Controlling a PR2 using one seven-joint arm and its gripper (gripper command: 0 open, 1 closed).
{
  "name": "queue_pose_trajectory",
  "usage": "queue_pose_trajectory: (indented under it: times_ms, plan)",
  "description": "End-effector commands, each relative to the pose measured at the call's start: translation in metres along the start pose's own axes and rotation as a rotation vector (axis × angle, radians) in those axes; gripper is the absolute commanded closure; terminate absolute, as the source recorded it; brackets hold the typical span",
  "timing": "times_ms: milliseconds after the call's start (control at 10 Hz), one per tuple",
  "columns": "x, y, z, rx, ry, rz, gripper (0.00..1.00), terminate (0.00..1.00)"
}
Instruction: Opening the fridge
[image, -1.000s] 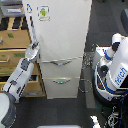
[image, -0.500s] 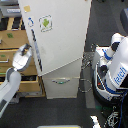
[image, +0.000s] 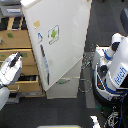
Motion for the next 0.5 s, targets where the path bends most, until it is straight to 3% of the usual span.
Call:
queue_pose_trajectory:
  times_ms: [100,200,300,500]
  plan:
    - [-0.252,-0.237,0.102,-0.247,0.102,-0.327,0.00,0.00]
    - [-0.229,-0.174,0.034,-0.263,0.149,-0.243,0.00,0.00]
    - [-0.178,-0.091,-0.080,-0.222,0.234,-0.112,0.00,0.00]
    - [-0.123,-0.036,-0.164,-0.223,0.276,-0.037,0.00,0.00]
